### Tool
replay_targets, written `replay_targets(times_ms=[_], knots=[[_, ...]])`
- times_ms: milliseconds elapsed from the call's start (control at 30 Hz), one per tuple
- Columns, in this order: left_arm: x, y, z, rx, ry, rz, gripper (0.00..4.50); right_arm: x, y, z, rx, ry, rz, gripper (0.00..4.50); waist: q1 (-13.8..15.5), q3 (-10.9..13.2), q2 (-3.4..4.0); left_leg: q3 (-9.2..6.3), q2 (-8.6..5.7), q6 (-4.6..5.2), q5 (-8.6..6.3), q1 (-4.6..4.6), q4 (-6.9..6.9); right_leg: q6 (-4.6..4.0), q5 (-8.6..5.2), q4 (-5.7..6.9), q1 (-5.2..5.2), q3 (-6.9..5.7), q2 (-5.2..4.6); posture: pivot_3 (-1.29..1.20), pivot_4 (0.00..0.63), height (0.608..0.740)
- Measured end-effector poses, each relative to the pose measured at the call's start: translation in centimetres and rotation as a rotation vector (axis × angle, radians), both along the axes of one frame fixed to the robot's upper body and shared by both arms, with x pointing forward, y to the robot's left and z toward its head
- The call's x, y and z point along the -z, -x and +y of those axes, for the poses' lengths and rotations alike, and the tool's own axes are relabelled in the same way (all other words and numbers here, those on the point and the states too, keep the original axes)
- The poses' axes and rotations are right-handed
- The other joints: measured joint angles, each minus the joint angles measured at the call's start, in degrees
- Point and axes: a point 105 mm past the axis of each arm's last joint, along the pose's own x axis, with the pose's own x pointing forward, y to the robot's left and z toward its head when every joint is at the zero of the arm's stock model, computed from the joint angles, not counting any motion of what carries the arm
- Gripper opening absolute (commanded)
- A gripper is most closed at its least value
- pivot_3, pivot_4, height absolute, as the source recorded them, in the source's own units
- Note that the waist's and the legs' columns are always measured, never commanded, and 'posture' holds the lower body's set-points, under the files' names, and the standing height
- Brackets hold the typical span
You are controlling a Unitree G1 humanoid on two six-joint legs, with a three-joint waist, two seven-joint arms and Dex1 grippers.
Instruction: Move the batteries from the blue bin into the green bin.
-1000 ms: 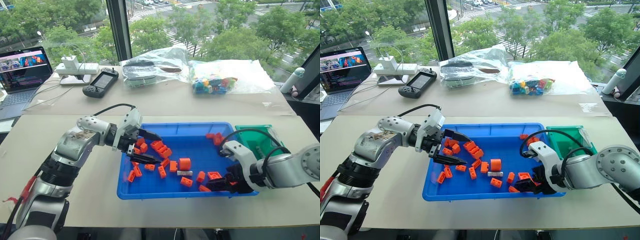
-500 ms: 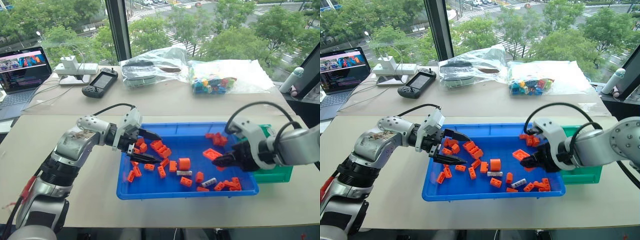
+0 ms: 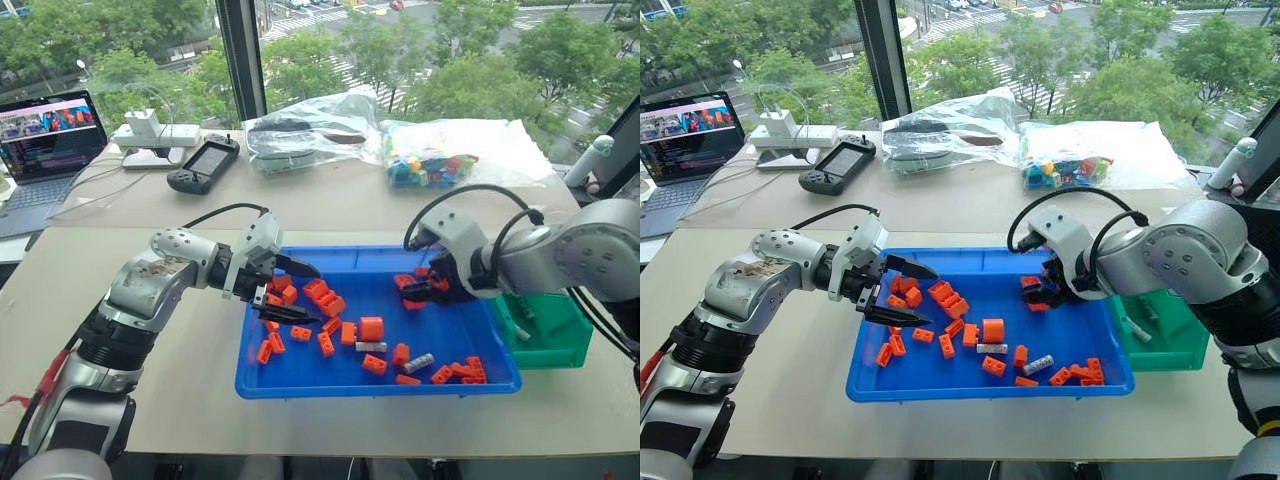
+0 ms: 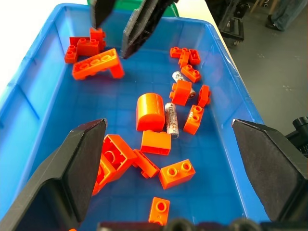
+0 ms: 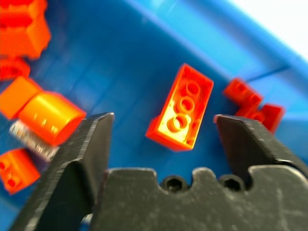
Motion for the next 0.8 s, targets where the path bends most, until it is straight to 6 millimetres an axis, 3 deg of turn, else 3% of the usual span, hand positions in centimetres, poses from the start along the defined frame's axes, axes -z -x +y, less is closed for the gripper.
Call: replay_targets(times_ms=[67,167,333,467,567,733,800], knots=[[0.0,0.0,0.0,0.000,0.000,-0.002,4.50,-0.7,-0.2,0.1,0.008,-0.099,-0.036,4.41,0.0,0.0,0.00,0.01,0.01,0.00,0.00,0.00,0.00,0.00,0.00,0.00,0.03,0.00,0.00,0.00,0.150,0.732],[-0.1,-0.1,-0.1,-0.001,0.002,-0.005,4.50,-1.1,1.3,0.8,-0.087,-0.234,-0.005,4.41,0.1,0.0,0.01,0.01,-0.01,0.00,0.00,-0.02,0.01,0.00,0.00,0.00,0.02,0.02,-0.03,0.00,0.150,0.732],[-0.1,-0.2,-0.3,0.005,0.006,-0.003,4.50,-1.4,6.4,-0.3,-0.294,-0.076,0.101,4.41,0.4,0.0,0.03,-0.01,-0.01,0.02,-0.01,0.00,0.01,0.00,0.00,-0.07,0.05,-0.02,-0.01,0.00,0.150,0.732],[-0.2,-0.2,-0.8,0.020,0.011,-0.014,4.50,0.2,8.8,0.8,-0.504,0.042,0.134,4.41,-0.2,0.0,0.03,0.01,0.01,0.01,-0.01,0.12,0.02,0.00,0.00,-0.14,0.02,0.00,0.05,0.00,0.150,0.732],[-0.2,-0.3,-0.8,0.021,0.009,-0.022,4.50,2.0,9.2,0.5,-0.588,0.109,0.151,4.41,-0.3,0.0,0.03,0.03,0.00,0.01,-0.01,0.13,0.04,0.00,0.00,-0.10,-0.01,0.04,0.05,0.00,0.150,0.732],[-0.1,-0.5,-0.4,0.007,-0.009,-0.028,4.50,3.3,8.9,-0.3,-0.788,0.224,0.052,4.41,-0.2,0.0,0.03,0.03,-0.01,0.00,0.00,0.12,0.12,0.01,-0.01,-0.07,0.00,0.04,0.03,0.00,0.150,0.732],[0.0,-0.5,-0.4,0.003,-0.012,-0.029,4.50,3.4,8.4,-0.8,-0.796,0.222,0.052,3.87,-0.3,0.0,0.03,0.03,0.01,0.00,0.00,0.13,0.14,0.00,0.00,-0.04,0.01,0.04,0.03,0.00,0.150,0.732]])
